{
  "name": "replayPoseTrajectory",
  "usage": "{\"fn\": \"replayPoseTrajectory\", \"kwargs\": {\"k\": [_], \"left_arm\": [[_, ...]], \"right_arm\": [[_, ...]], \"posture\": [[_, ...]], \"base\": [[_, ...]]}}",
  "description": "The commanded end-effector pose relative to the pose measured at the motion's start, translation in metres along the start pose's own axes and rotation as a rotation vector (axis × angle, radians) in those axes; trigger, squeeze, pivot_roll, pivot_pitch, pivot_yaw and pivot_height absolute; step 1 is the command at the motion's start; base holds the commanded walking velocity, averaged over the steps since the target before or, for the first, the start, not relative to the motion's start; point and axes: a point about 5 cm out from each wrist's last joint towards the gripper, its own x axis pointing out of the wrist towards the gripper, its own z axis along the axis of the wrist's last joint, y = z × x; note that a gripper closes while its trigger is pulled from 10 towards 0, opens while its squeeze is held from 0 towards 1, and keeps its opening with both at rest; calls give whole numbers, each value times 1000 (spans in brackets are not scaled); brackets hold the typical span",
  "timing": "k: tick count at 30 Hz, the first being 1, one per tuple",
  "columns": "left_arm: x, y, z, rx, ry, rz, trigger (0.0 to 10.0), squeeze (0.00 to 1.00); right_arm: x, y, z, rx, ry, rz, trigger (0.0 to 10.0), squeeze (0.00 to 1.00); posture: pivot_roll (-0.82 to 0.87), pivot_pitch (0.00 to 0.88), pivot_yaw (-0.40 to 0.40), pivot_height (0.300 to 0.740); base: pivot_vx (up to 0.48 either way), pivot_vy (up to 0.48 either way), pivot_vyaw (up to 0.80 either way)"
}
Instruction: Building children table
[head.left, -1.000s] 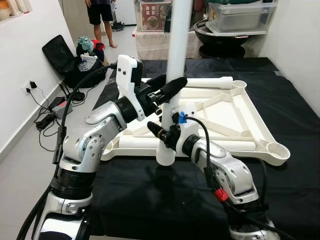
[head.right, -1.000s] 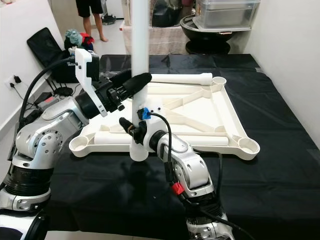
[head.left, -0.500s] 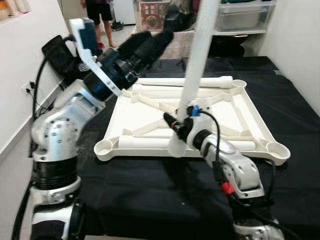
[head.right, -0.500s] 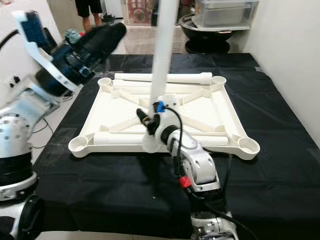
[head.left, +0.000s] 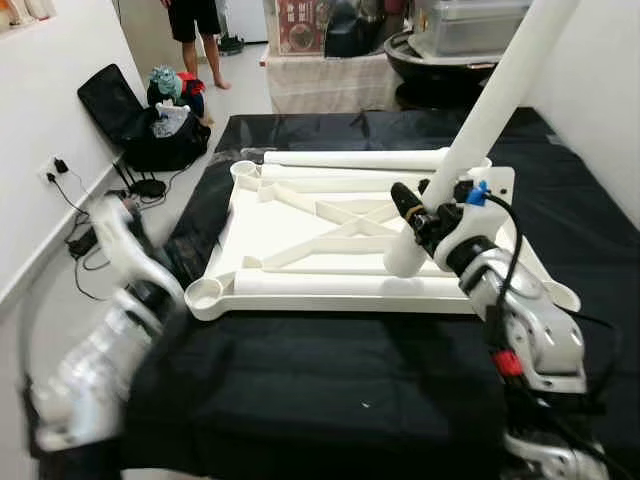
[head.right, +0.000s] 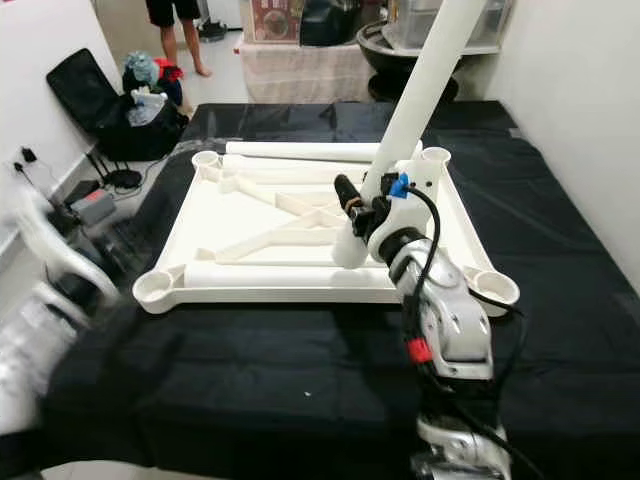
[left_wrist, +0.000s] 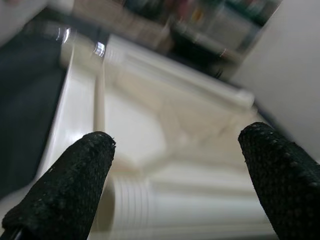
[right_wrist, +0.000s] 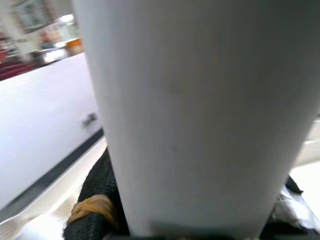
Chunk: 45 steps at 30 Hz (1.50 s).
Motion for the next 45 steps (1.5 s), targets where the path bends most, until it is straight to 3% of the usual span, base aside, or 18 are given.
{"fn": "replayPoseTrajectory", "kwargs": {"k": [1, 4, 7, 12, 27, 30, 41, 44, 45], "left_arm": [[0, -6, 4, 48, -29, 5, 10000, 0], [0, -14, -6, 30, 7, -7, 10000, 0], [2, -24, -17, -1, 41, -43, 10000, 0], [4, -29, -22, 5, 37, -57, 10000, 0], [7, -40, -33, 29, 56, -70, 10000, 0], [8, -39, -38, 71, 95, -57, 10000, 0], [9, -34, -41, 189, 117, 3, 10000, 0], [9, -26, -38, 361, 119, 61, 10000, 0], [9, -26, -38, 361, 119, 61, 10000, 0]], "right_arm": [[-2, 10, 0, 11, -1, 65, 10000, 0], [-7, 20, -7, 5, 18, 119, 10000, 0], [-12, 35, -30, -30, 88, 165, 10000, 0], [-13, 41, -40, -53, 121, 176, 10000, 0], [-6, 44, -29, -127, 73, 162, 10000, 0], [-3, 39, -29, -194, 71, 120, 10000, 0], [2, 27, -32, -217, 68, 28, 10000, 0], [10, 12, -37, -240, 82, -34, 10000, 0], [10, 12, -37, -240, 82, -34, 10000, 0]], "posture": [[-13, 76, 30, 740], [-13, 71, 29, 740], [-15, 54, 22, 740], [-15, 55, 23, 740], [-21, 71, 27, 740], [-22, 73, 29, 740], [-16, 89, 37, 740], [-16, 104, 39, 740], [-16, 104, 39, 740]], "base": [[0, 0, 0], [0, 0, 0], [0, -310, 0], [0, -465, 0], [0, -407, 0], [0, 0, 0], [0, 0, 0], [0, 0, 0], [0, 0, 0]]}}
